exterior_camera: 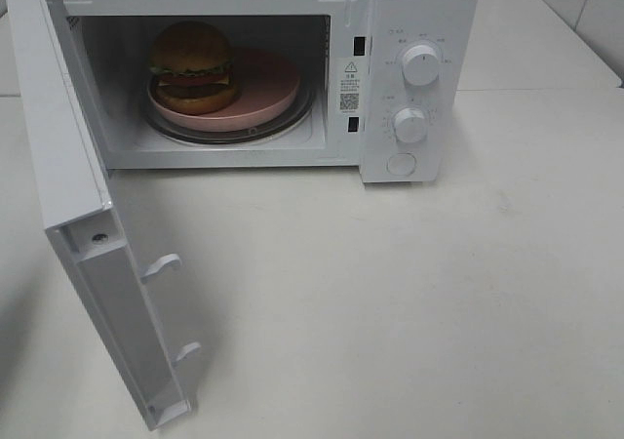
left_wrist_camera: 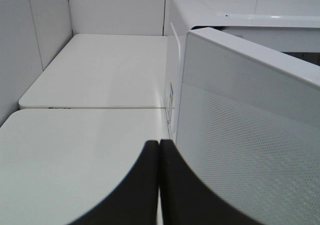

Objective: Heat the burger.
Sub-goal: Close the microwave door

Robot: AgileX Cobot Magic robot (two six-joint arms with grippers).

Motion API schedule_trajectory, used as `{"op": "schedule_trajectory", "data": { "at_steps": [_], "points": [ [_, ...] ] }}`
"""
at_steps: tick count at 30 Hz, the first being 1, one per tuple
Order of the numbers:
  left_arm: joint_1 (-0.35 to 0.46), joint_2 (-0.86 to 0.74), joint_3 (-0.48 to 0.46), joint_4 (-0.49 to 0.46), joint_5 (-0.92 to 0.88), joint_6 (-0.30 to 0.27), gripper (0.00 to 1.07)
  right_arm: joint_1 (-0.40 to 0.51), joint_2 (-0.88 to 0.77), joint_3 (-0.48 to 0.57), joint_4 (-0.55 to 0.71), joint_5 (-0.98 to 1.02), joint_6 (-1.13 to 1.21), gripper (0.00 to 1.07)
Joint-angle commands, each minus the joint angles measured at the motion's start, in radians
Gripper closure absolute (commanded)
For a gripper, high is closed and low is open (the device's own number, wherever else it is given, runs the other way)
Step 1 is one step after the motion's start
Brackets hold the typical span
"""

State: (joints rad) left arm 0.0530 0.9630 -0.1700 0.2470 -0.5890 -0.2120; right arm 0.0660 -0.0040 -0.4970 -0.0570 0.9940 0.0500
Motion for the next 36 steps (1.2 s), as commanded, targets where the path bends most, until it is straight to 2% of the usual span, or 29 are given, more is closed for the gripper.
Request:
{"op": "schedule_trajectory", "data": {
  "at_steps": [1, 10, 16, 20, 22, 28, 31, 33, 34, 36],
  "points": [
    [-0.006, 0.04, 0.001, 0.013, -0.073, -0.022, 1.07, -0.006, -0.026, -0.001, 0.004, 0.001, -0.007, 0.32],
    [-0.011, 0.243, 0.0, 0.087, -0.29, -0.056, 1.07, -0.006, -0.026, -0.001, 0.004, 0.001, -0.007, 0.32],
    [-0.133, 0.335, -0.049, 0.082, -0.279, 0.004, 1.07, -0.006, -0.026, -0.001, 0.004, 0.001, -0.007, 0.32],
    [-0.193, 0.39, -0.079, 0.053, -0.281, 0.009, 1.07, -0.006, -0.026, -0.001, 0.004, 0.001, -0.007, 0.32],
    [-0.256, 0.452, -0.113, 0.014, -0.298, 0.009, 1.07, -0.006, -0.026, -0.001, 0.004, 0.001, -0.007, 0.32],
    [-0.312, 0.504, -0.152, -0.001, -0.298, 0.009, 1.07, -0.006, -0.026, -0.001, 0.004, 0.001, -0.007, 0.32],
    [-0.353, 0.538, -0.178, -0.04, -0.298, 0.019, 1.07, -0.006, -0.026, -0.001, 0.004, 0.001, -0.007, 0.32],
    [-0.402, 0.568, -0.206, -0.104, -0.296, 0.058, 1.07, -0.006, -0.026, -0.001, 0.004, 0.001, -0.007, 0.32],
    [-0.402, 0.568, -0.206, -0.104, -0.296, 0.058, 1.07, -0.006, -0.026, -0.001, 0.004, 0.001, -0.007, 0.32],
    [-0.49, 0.605, -0.24, -0.247, -0.294, 0.158, 1.07, -0.006, -0.026, -0.001, 0.005, 0.001, -0.007, 0.32]
  ]
}}
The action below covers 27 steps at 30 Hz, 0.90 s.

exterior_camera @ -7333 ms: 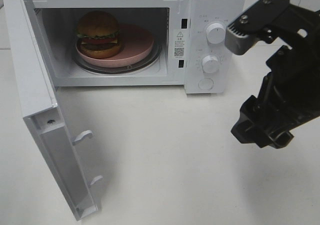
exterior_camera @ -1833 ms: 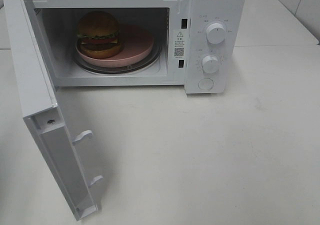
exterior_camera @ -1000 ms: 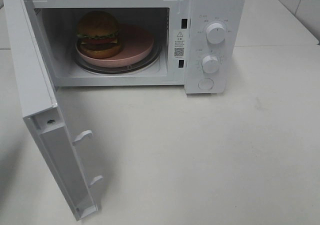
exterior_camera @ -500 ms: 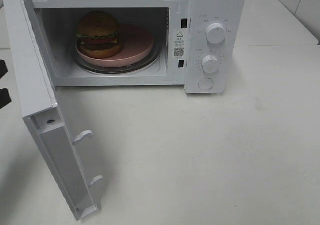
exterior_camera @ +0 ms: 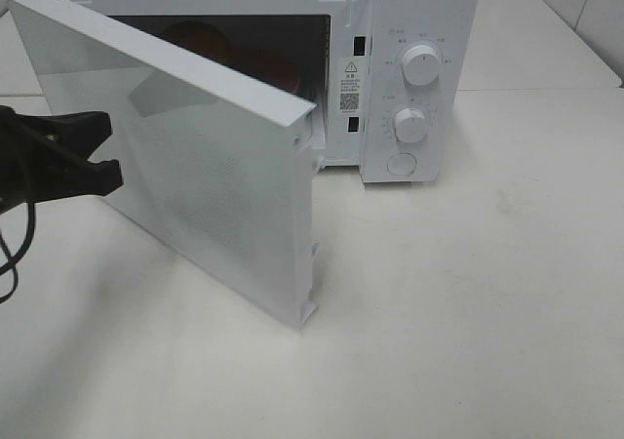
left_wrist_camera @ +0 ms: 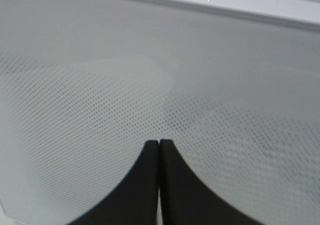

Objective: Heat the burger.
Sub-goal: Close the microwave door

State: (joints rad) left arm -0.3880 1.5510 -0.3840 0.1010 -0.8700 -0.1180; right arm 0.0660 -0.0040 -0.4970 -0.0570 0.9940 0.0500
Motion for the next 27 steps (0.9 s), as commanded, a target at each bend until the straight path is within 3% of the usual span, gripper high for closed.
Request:
{"op": "schedule_trajectory", "data": {
  "at_steps": [1, 3, 9, 27],
  "points": [
    [-0.049, 0.017, -0.026, -0.101, -0.013, 0.064, 1.07, -0.006, -0.026, -0.001, 0.005, 0.001, -0.007, 0.32],
    [-0.11, 0.038, -0.057, -0.233, -0.015, 0.118, 1.07, -0.006, -0.026, -0.001, 0.005, 0.001, -0.007, 0.32],
    [-0.183, 0.078, -0.129, -0.349, -0.015, 0.15, 1.07, -0.006, -0.026, -0.001, 0.005, 0.001, -0.007, 0.32],
    [-0.221, 0.242, -0.396, -0.35, 0.019, 0.118, 1.07, -0.006, -0.026, -0.001, 0.005, 0.001, -0.007, 0.32]
  ]
}}
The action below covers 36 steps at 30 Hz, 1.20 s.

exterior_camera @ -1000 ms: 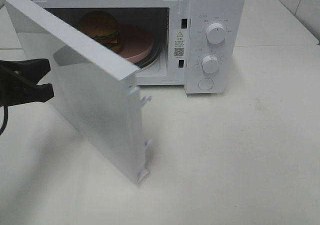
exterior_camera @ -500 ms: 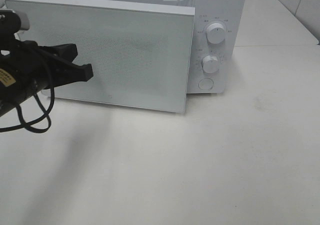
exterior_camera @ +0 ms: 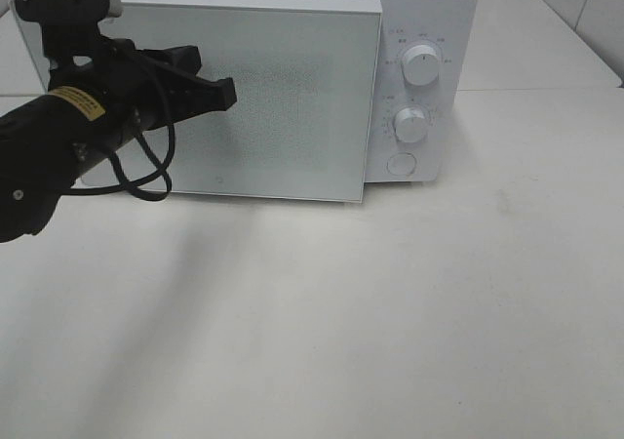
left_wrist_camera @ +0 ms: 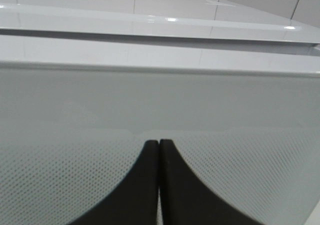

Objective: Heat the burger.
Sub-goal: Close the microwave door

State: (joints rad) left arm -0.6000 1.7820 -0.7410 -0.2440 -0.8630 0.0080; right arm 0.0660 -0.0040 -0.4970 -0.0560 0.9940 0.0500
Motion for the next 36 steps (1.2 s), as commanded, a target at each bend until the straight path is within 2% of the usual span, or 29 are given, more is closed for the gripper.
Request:
{"op": "schedule_trajectory", "data": {
  "at_steps": [1, 8, 20, 36],
  "points": [
    [-0.009, 0.015, -0.052, -0.004, 0.025, -0.008, 1.07, -0.006, -0.026, -0.001, 0.004, 0.001, -0.007, 0.32],
    [-0.01, 0.05, -0.113, -0.002, 0.047, -0.014, 1.07, -0.006, -0.026, -0.001, 0.004, 0.001, -0.007, 0.32],
    [-0.087, 0.144, -0.24, -0.055, 0.07, -0.008, 1.07, -0.006, -0.026, -0.001, 0.004, 0.001, -0.007, 0.32],
    [-0.083, 0.207, -0.373, -0.093, 0.114, -0.008, 1.07, -0.006, -0.026, -0.001, -0.006, 0.001, 0.008, 0.32]
  ]
}}
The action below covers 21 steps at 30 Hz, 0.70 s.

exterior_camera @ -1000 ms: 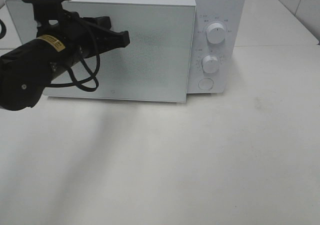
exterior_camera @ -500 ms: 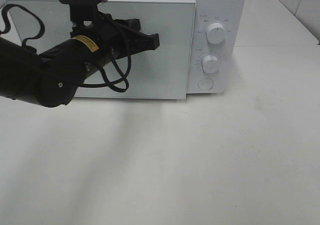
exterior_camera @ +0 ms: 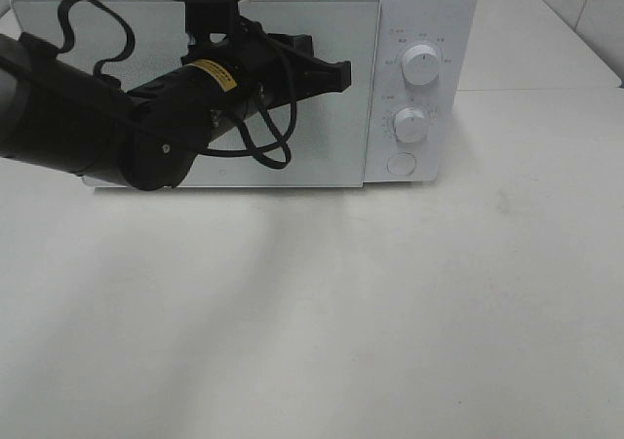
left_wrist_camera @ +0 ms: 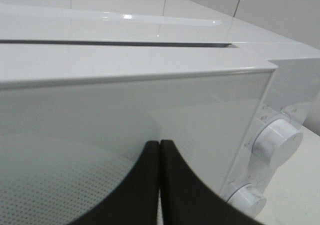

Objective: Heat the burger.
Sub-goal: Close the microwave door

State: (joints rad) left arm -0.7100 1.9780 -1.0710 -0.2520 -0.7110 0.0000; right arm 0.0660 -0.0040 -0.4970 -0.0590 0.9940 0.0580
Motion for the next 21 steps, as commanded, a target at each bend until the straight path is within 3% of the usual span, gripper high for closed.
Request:
{"op": "schedule_trajectory", "data": {
  "at_steps": [1, 11, 19, 20, 21],
  "points": [
    [0.027, 0.011, -0.043, -0.085, -0.038, 0.0, 1.07, -0.006, -0.026, -0.001, -0.003, 0.001, 0.0, 0.32],
    [0.05, 0.004, -0.047, -0.065, -0.001, 0.0, 1.07, -0.006, -0.026, -0.001, -0.003, 0.001, 0.0, 0.32],
    [0.005, -0.062, -0.047, -0.014, 0.266, 0.0, 1.04, -0.006, -0.026, -0.001, -0.003, 0.001, 0.0, 0.32],
    [-0.002, -0.071, -0.047, -0.014, 0.311, 0.0, 0.98, -0.006, -0.026, -0.001, -0.003, 0.001, 0.0, 0.32],
    [-0.011, -0.085, -0.047, -0.014, 0.406, 0.0, 0.79, -0.006, -0.026, -0.001, -0.003, 0.001, 0.0, 0.32]
  ]
}}
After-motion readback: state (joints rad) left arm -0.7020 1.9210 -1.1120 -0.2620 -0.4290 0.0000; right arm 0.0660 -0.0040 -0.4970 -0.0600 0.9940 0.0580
